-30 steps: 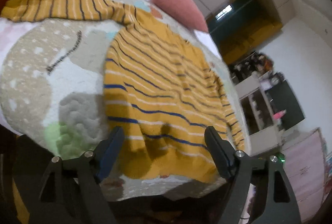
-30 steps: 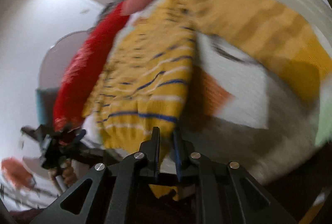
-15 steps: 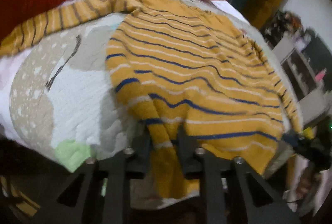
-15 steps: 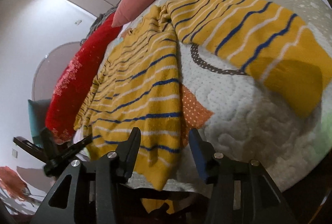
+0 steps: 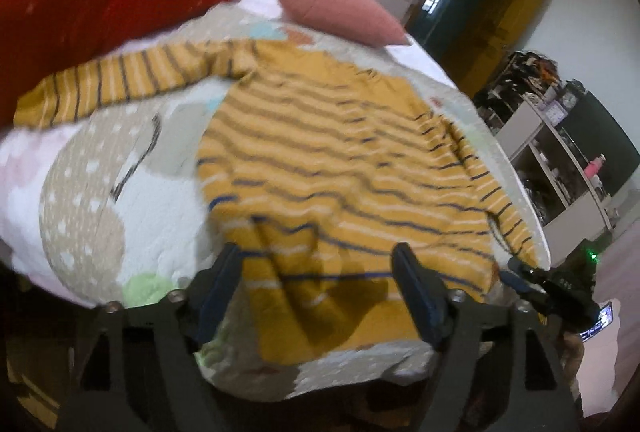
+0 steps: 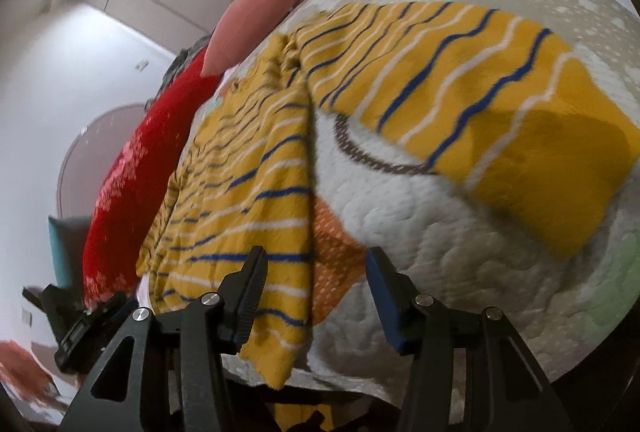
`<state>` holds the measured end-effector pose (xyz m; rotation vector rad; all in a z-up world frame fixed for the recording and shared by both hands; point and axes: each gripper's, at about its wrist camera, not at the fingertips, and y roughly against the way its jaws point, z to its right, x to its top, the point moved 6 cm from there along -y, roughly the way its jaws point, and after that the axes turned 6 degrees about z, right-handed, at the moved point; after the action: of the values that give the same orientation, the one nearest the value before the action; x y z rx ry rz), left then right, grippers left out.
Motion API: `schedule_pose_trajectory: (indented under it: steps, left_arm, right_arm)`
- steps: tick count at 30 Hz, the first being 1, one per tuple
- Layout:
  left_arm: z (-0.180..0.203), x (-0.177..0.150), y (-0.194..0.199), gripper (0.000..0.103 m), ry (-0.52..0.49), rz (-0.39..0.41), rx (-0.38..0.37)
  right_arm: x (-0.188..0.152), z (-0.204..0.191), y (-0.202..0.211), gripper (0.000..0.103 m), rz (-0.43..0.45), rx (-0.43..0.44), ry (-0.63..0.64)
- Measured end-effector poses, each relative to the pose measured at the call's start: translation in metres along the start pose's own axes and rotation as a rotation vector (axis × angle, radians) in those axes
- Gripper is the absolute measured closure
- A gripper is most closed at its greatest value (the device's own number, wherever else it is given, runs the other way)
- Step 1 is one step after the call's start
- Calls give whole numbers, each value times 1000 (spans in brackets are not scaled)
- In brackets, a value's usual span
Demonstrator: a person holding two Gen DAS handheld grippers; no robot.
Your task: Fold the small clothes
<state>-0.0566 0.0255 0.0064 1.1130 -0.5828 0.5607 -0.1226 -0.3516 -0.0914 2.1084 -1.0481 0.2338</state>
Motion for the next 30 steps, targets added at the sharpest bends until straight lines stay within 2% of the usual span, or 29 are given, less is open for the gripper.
schedule_pose_trajectory:
  steps: [5,11,19,22,26,30]
  left_arm:
    - [23,15,1,15,-52,49,-8]
    - [30,5,-10,15,-80,9,-8]
    - [18,4,-13,15,-21,-13,1]
    - [17,3,-12,15,-17,-13,-1]
    - [13,1,-16,15,-20,-22,0]
    - [11,-1,-23,15,10,-45,-21]
  right_arm:
    - [7,14,12,47,55,-8,-59]
    - [22,37,27,47,127,-18,-164]
    - [53,65,45,47,226,-57,-237]
    - [58,76,52,46,260,-47,-291]
    - [61,83,59,46,272,-27,-317]
    - [62,79,59,44,271,-60,-290]
